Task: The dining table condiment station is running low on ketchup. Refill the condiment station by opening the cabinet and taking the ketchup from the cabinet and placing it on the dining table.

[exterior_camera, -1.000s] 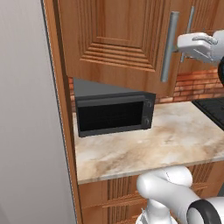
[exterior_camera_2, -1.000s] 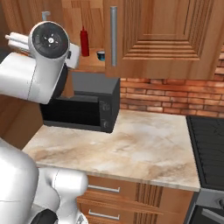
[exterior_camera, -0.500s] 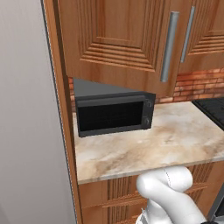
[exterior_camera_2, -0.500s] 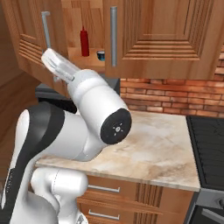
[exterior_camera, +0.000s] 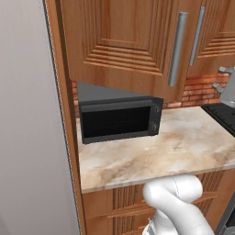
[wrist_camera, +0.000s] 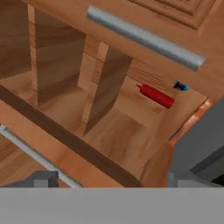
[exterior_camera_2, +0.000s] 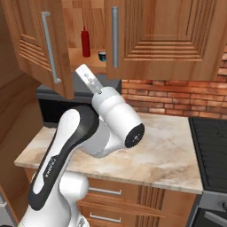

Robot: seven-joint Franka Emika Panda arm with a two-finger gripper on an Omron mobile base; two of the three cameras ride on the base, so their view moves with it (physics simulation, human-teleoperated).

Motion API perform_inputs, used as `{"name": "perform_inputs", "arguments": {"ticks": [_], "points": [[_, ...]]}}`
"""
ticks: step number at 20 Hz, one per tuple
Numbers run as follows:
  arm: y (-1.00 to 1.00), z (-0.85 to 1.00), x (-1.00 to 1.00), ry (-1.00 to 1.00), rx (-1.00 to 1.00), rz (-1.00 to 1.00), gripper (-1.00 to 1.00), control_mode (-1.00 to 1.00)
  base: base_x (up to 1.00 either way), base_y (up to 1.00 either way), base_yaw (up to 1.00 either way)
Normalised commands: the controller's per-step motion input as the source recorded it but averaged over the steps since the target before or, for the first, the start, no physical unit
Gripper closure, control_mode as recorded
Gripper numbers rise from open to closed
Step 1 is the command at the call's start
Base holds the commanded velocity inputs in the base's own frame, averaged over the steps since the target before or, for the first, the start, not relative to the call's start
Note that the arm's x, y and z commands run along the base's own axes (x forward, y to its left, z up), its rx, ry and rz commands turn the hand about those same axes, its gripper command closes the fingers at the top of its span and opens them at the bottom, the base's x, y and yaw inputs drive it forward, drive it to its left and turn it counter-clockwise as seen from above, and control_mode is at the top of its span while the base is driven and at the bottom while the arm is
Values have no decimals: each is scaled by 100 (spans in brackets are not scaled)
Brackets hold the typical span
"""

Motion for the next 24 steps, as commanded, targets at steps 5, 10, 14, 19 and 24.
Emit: {"name": "perform_inputs", "arguments": {"ticks": [5,10,14,19,24], "points": [[1,-45,31,15,0,10,-100,-100,0,0,0],[19,-7,12,10,-4,9,-100,-100,0,0,0],[52,0,16,19,-8,2,-100,-100,0,0,0],[64,0,31,23,-2,1,-100,-100,0,0,0],[83,0,-18,7,0,8,-100,-100,0,0,0]]}}
